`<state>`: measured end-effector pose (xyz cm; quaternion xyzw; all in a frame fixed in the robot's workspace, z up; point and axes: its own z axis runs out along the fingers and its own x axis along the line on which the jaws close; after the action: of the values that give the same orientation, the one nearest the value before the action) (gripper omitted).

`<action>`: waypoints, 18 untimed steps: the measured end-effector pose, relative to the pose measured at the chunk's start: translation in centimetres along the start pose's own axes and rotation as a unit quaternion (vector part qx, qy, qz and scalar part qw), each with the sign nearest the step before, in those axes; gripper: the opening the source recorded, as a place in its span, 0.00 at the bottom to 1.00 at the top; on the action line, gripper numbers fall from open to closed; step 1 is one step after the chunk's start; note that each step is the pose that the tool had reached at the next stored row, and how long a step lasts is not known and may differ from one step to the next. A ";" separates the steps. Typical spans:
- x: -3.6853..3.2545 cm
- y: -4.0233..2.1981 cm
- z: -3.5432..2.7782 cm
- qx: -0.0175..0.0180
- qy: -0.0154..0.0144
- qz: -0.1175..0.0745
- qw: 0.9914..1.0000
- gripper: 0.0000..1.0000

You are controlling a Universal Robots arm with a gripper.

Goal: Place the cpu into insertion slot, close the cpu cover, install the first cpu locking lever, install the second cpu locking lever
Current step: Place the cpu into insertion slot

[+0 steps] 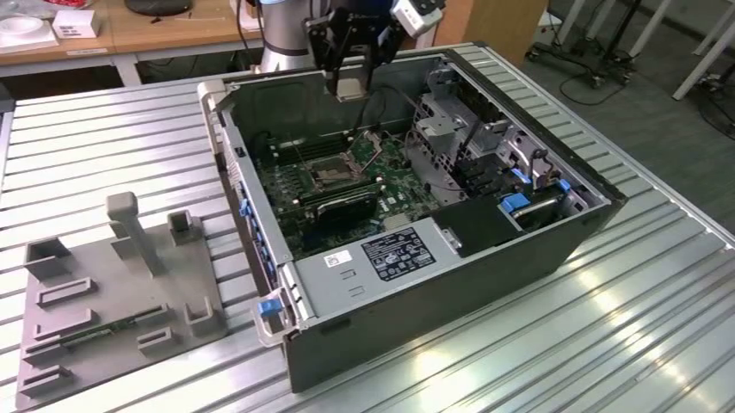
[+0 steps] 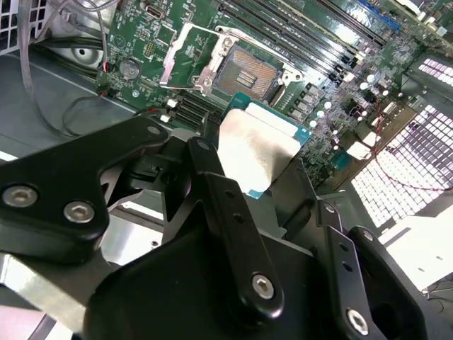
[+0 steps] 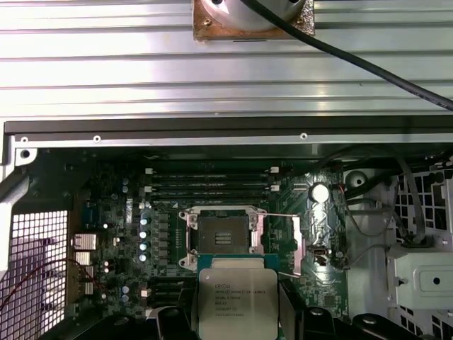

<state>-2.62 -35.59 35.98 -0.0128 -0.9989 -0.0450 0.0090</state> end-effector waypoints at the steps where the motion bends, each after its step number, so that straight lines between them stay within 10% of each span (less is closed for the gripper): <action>1: 0.04 -0.01 0.03 0.000 0.000 0.000 1.000 0.54; 18: 0.57 -0.05 0.39 0.000 0.000 0.000 1.000 0.54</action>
<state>-3.20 -35.60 35.60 -0.0128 -0.9989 -0.0448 0.0091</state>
